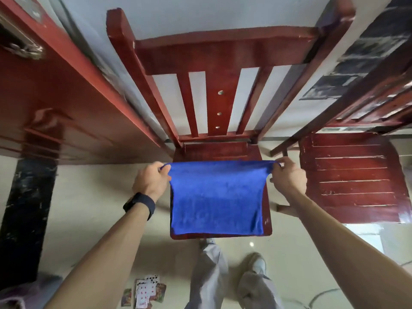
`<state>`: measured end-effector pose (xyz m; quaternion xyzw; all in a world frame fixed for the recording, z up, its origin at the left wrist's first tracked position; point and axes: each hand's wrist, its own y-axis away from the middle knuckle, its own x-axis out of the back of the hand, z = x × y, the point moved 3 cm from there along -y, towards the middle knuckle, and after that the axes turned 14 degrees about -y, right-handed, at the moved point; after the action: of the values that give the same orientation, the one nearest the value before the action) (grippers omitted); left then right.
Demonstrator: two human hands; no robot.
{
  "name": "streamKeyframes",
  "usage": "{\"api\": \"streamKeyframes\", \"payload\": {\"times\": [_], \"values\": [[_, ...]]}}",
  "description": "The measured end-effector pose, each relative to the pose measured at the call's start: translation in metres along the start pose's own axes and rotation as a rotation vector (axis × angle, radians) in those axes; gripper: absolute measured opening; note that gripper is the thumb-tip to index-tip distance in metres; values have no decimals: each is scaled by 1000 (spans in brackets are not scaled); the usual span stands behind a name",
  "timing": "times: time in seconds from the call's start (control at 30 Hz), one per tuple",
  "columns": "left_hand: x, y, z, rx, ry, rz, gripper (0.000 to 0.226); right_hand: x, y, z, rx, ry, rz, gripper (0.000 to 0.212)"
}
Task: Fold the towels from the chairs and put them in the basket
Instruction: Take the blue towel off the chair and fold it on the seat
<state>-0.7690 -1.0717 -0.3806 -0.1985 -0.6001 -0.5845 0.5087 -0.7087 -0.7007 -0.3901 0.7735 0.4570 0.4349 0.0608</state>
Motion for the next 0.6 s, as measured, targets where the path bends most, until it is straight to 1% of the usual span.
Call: {"api": "streamKeyframes", "payload": {"times": [0.1,0.17,0.2,0.23,0.27,0.3,0.33,0.37,0.43,0.53,0.6], "values": [[-22,-45,5,39,242,-22,21,-35,-51,15,-30,-204,19,18],[-33,-65,12,43,331,-32,14,-47,-64,6,-41,-255,31,13],[-38,-72,16,28,356,-37,8,-51,-65,0,-55,-262,23,14],[-42,-77,21,17,385,-54,19,-55,-64,-4,-67,-259,10,23],[-48,-79,23,21,407,-88,40,-58,-63,-4,-79,-231,-17,34],[-55,-79,21,37,399,-117,53,-62,-60,2,-100,-197,-39,46],[-62,-76,18,51,360,-126,59,-65,-54,11,-120,-161,-57,56],[-71,-72,11,55,309,-126,57,-67,-46,23,-147,-118,-73,60],[-94,-56,-10,61,187,-155,47,-71,-29,60,-233,-7,-98,56],[-133,-28,-44,147,37,-216,35,-80,-3,114,-364,144,-168,49],[-156,-9,-64,208,-38,-270,34,-88,11,145,-383,223,-219,49]]}}
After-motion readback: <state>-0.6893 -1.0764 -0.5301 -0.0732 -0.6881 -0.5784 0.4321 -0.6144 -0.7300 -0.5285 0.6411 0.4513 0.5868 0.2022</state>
